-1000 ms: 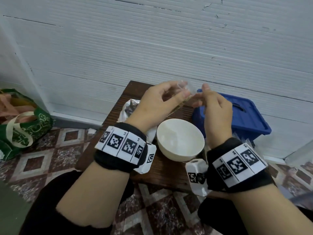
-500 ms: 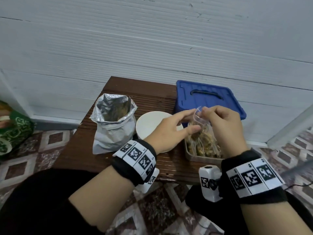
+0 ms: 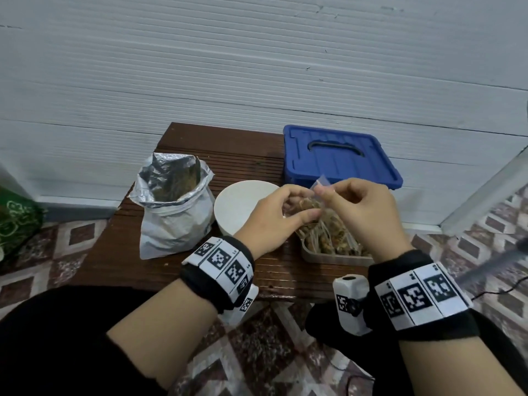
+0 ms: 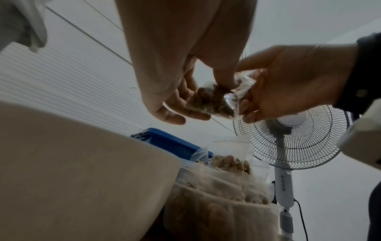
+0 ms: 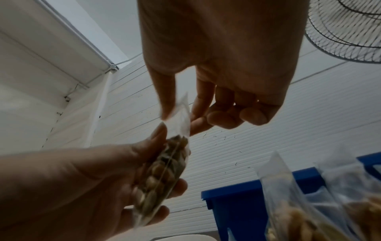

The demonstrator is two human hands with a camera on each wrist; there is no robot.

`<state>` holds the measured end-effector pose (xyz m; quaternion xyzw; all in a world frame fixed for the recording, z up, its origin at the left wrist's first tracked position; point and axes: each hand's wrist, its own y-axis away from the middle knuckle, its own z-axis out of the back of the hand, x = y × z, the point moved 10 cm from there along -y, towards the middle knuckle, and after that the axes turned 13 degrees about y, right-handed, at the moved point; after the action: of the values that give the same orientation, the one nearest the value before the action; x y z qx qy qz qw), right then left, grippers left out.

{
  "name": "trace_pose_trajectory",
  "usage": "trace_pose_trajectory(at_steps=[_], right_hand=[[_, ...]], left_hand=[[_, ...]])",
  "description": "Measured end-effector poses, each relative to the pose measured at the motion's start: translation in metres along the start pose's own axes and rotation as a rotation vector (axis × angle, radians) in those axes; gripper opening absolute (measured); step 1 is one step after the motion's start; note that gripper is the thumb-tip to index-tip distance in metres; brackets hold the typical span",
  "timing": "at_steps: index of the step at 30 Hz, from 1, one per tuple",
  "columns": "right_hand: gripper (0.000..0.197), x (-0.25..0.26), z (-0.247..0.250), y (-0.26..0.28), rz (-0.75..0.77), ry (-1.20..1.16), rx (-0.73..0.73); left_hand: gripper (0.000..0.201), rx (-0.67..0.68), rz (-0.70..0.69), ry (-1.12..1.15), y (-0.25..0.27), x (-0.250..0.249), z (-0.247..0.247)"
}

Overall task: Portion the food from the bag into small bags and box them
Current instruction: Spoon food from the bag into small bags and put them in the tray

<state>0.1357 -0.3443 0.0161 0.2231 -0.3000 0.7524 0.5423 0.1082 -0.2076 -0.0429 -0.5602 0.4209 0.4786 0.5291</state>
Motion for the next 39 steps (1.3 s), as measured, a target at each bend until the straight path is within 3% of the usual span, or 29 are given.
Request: trace_pose_trajectory(at_steps=[8, 15, 22, 34, 39], right_hand=[[0.023, -0.016, 0.034, -0.003, -0.016, 0.019, -0.097], [0.02, -0.042, 0.081, -0.005, -0.077, 0.041, -0.265], [0.021, -0.068, 0.105, -0.001, -0.173, 0.037, -0.325], [0.022, -0.051, 0.086, -0.021, -0.124, 0.098, -0.273], [0.028, -0.052, 0.048, -0.045, -0.122, 0.265, -0.141]], left_hand=[[0.051, 0.05, 0.066, -0.055, 0.002, 0.009, -0.012], [0.047, 0.03, 0.097, -0.107, 0.003, 0.019, -0.01], [0.042, 0.026, 0.123, -0.111, 0.003, 0.024, -0.009], [0.036, 0.032, 0.162, -0.137, 0.004, 0.033, -0.009], [0.036, 0.036, 0.164, -0.146, 0.003, 0.034, -0.007]])
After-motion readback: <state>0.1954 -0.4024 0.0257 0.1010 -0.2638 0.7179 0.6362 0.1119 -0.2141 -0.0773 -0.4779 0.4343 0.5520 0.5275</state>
